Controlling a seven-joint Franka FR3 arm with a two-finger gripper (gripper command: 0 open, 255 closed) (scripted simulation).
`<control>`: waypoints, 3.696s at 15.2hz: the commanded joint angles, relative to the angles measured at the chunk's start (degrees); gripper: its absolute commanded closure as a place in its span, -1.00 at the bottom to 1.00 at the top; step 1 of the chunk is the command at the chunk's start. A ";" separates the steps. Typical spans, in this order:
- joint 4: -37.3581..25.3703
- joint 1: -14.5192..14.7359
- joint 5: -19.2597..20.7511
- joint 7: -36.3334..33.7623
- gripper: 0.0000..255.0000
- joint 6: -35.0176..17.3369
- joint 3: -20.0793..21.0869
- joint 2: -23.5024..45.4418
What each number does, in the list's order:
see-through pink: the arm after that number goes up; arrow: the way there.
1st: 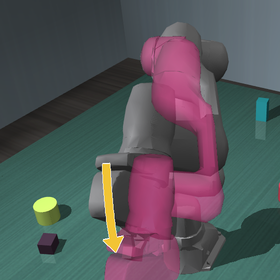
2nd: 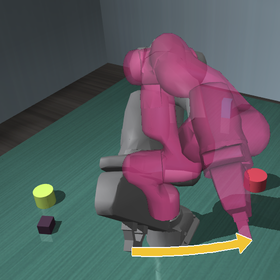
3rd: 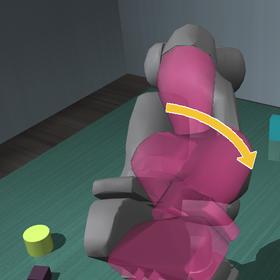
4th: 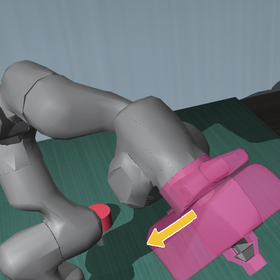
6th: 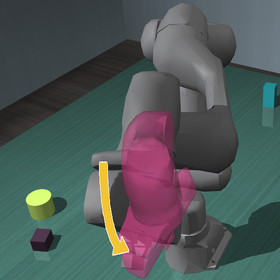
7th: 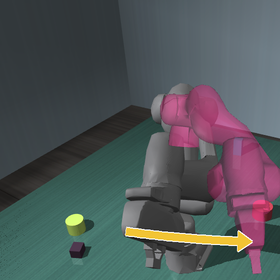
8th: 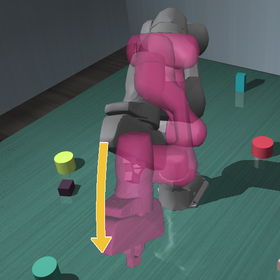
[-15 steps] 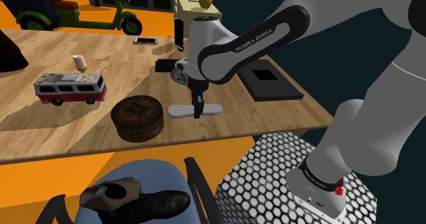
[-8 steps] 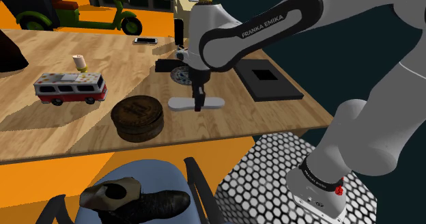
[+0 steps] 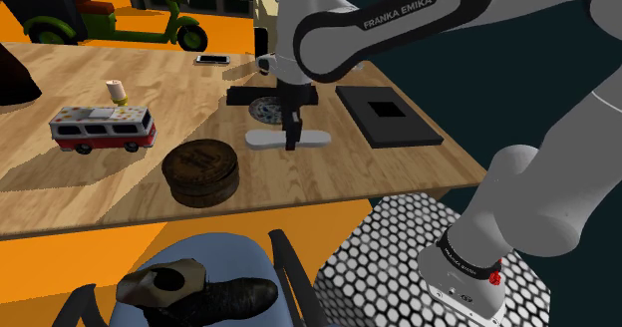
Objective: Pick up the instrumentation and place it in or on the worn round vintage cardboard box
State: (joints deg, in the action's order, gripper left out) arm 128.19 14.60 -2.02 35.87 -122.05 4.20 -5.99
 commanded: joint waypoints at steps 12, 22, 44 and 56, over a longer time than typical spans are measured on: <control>-6.88 -0.02 -0.05 -0.14 1.00 9.87 -0.10 -3.00; -28.20 4.79 2.08 -10.73 1.00 13.67 4.93 14.41; -37.55 8.69 5.02 -16.37 1.00 8.76 6.21 28.84; -37.56 8.69 5.02 -16.37 -1.00 8.76 6.21 28.85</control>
State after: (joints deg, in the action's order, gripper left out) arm 90.63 23.29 3.00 19.50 -113.29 10.41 22.86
